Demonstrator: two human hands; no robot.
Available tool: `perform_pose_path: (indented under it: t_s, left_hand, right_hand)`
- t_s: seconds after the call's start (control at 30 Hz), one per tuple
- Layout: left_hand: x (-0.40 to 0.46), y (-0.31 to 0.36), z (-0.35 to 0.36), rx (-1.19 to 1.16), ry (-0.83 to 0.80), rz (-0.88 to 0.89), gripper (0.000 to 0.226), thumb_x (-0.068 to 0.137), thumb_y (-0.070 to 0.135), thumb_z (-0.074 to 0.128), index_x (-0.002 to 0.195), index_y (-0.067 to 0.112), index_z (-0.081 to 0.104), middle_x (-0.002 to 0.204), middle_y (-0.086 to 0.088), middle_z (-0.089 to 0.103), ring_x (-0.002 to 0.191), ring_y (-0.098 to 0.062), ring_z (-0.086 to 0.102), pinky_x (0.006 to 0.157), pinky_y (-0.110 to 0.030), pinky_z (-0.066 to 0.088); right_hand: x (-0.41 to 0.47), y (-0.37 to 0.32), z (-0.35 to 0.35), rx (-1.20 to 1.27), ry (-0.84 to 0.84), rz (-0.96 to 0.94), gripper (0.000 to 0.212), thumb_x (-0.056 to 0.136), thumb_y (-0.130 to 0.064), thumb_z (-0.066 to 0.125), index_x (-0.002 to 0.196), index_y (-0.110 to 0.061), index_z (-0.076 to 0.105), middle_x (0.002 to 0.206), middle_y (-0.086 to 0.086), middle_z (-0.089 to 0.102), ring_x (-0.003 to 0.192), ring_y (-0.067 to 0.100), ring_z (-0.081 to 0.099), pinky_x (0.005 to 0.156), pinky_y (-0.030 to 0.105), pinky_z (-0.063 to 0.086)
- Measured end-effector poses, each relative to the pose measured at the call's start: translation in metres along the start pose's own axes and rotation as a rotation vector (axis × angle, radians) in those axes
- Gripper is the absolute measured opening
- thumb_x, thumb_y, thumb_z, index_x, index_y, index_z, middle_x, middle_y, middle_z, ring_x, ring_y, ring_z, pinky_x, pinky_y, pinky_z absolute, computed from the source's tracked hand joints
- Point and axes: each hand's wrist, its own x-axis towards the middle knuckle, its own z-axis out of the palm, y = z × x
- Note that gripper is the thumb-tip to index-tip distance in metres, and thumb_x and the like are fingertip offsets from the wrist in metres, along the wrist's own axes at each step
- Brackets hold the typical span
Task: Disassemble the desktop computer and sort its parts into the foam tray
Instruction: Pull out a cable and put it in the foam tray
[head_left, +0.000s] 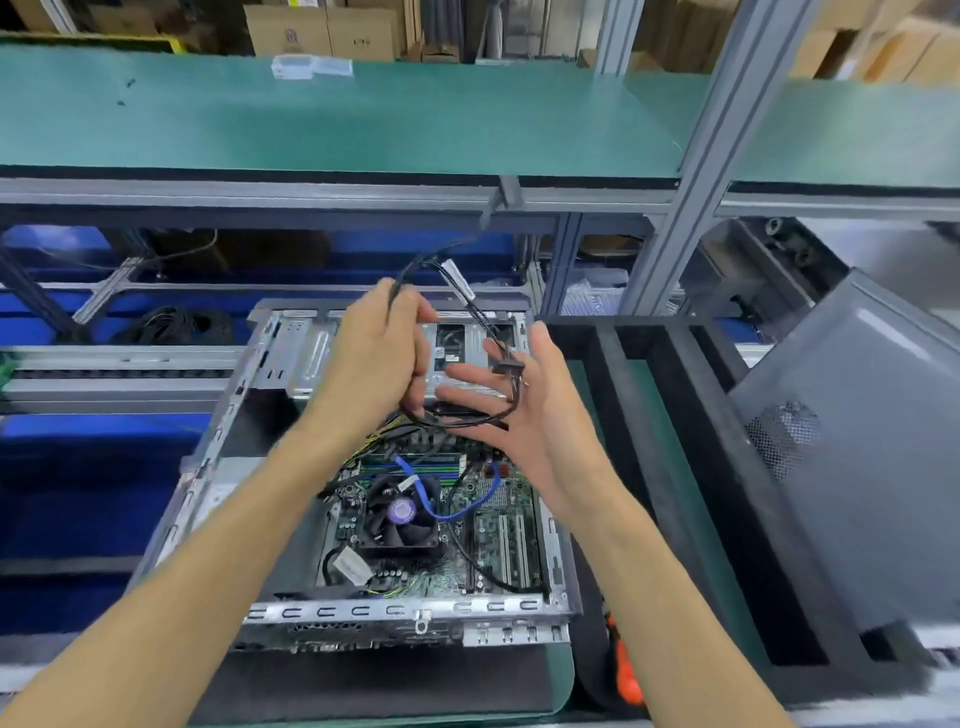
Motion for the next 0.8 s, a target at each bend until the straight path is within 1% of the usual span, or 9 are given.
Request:
perform_pose_path:
  t_s: [0.13,0.3,0.4,0.47,0.5,0.57,0.63,0.7,0.8]
  left_hand:
    - [-0.006,-0.018,0.048,0.672,-0.219,0.121,0.022,0.105,0.036,0.03,0.094,0.021,0.043,0.073,-0.004,0.061,0.069,-0.03,0.059,0.061,-0.041,0.045]
    - [-0.022,-0.014,0.131,1.068,-0.513,0.436,0.038,0.105,0.032,0.031,0.13,0.003,0.034,0.103,-0.016,0.064,0.076,-0.036,0.066,0.062,-0.039,0.051]
    - [-0.025,-0.003,0.175,0.975,-0.693,0.378,0.044,0.102,0.047,0.033,0.131,0.014,0.038,0.116,-0.011,0.063,0.091,-0.037,0.067,0.068,-0.039,0.044]
    - [-0.019,0.0,0.197,0.923,-0.83,0.279,0.047,0.098,0.057,0.037,0.137,0.03,0.04,0.109,-0.004,0.066,0.096,-0.032,0.065,0.074,-0.04,0.046]
    - [-0.016,-0.001,0.206,0.955,-0.893,0.235,0.045,0.097,0.061,0.037,0.132,0.033,0.047,0.099,-0.003,0.066,0.092,-0.031,0.063,0.074,-0.039,0.048]
    - [-0.008,-0.007,0.222,1.05,-0.956,0.142,0.043,0.097,0.064,0.037,0.094,0.025,0.056,0.086,-0.003,0.057,0.081,-0.027,0.055,0.07,-0.037,0.044]
    - [0.002,-0.015,0.235,1.076,-0.959,0.084,0.046,0.097,0.062,0.039,0.085,0.02,0.054,0.094,-0.002,0.058,0.085,-0.027,0.056,0.075,-0.037,0.046]
    - [0.012,-0.023,0.246,1.027,-0.965,0.028,0.044,0.098,0.058,0.042,0.103,0.02,0.065,0.107,-0.001,0.066,0.097,-0.027,0.063,0.086,-0.04,0.052]
    - [0.02,-0.034,0.263,0.96,-0.986,-0.028,0.035,0.098,0.051,0.045,0.113,0.028,0.067,0.115,0.004,0.068,0.106,-0.023,0.063,0.093,-0.042,0.052]
  right_hand:
    - [-0.001,-0.013,-0.028,0.003,0.117,-0.037,0.049,0.086,-0.057,0.061,0.124,-0.027,0.052,0.124,0.014,0.069,0.106,0.021,0.073,0.091,0.05,0.059]
    - [0.004,-0.028,-0.086,-0.118,0.298,-0.107,0.021,0.105,-0.03,0.054,0.12,-0.016,0.055,0.102,0.014,0.077,0.097,0.029,0.075,0.086,0.037,0.06]
    - [0.002,-0.039,-0.131,-0.31,0.415,-0.221,0.013,0.107,-0.016,0.047,0.108,-0.017,0.06,0.087,0.011,0.075,0.073,0.025,0.073,0.067,0.029,0.058]
    - [0.001,-0.044,-0.168,-0.501,0.513,-0.258,0.017,0.107,-0.013,0.045,0.11,-0.017,0.061,0.083,0.007,0.069,0.071,0.022,0.068,0.066,0.03,0.053]
    - [0.001,-0.047,-0.186,-0.569,0.545,-0.258,0.018,0.107,-0.013,0.043,0.111,-0.018,0.061,0.078,0.005,0.065,0.068,0.023,0.066,0.065,0.031,0.051]
    - [0.0,-0.049,-0.221,-0.687,0.598,-0.223,0.019,0.107,-0.014,0.04,0.106,-0.024,0.057,0.072,0.002,0.055,0.055,0.022,0.064,0.059,0.033,0.05]
    - [-0.001,-0.048,-0.255,-0.835,0.664,-0.161,0.016,0.107,-0.017,0.04,0.106,-0.025,0.054,0.07,0.001,0.054,0.046,0.016,0.059,0.055,0.028,0.047]
    - [-0.001,-0.041,-0.281,-0.921,0.692,-0.048,0.012,0.107,-0.022,0.042,0.113,-0.02,0.052,0.081,0.003,0.061,0.062,0.019,0.061,0.061,0.024,0.048]
    - [0.002,-0.026,-0.305,-0.953,0.636,0.183,0.027,0.106,-0.032,0.044,0.128,-0.016,0.045,0.109,0.009,0.065,0.096,0.03,0.064,0.088,0.035,0.048]
